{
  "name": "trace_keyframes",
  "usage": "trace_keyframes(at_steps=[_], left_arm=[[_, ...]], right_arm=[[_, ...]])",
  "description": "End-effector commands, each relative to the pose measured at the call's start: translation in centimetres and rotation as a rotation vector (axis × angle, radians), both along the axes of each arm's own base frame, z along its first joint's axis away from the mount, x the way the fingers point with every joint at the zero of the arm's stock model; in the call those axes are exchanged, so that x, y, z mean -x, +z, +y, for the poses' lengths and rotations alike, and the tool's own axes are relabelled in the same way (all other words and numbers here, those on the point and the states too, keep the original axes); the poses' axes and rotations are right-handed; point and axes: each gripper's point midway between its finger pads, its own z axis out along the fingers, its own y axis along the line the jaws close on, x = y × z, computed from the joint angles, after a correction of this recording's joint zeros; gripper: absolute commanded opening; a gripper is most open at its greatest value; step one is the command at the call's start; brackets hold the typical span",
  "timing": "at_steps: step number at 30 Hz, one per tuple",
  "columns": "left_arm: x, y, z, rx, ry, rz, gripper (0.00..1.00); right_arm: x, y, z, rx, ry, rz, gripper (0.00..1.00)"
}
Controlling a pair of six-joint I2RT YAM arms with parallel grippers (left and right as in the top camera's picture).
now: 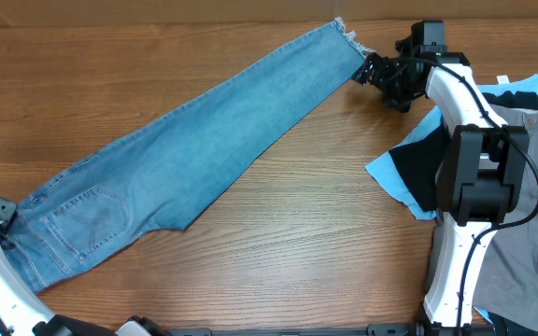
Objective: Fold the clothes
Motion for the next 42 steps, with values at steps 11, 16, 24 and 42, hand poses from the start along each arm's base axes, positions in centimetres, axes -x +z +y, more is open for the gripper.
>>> trace_keyframes(at_steps=[11,16,24,42], left_arm=[[1.3,-0.6,-0.5,0.041,0.034,0.061,0.62],[2.2,-4.7,-1.6,0.125,0.07,0.117,0.66],[4.1,-13.7,-4.0,0.307,0.107,0.246,0.72],[10.9,-18.6,-1.1,0.501,0.462,0.186,0.04]], right_arm=[[3.0,2.4,0.4,0.013,0.078,0.064,1.0],[4.9,1.9,1.1,0.01,0.097,0.146,1.0],[7.7,1.5,4.1,0.029,0.224,0.215,1.0],[8.1,1.5,5.5,0.031,0.253,0.223,1.0]])
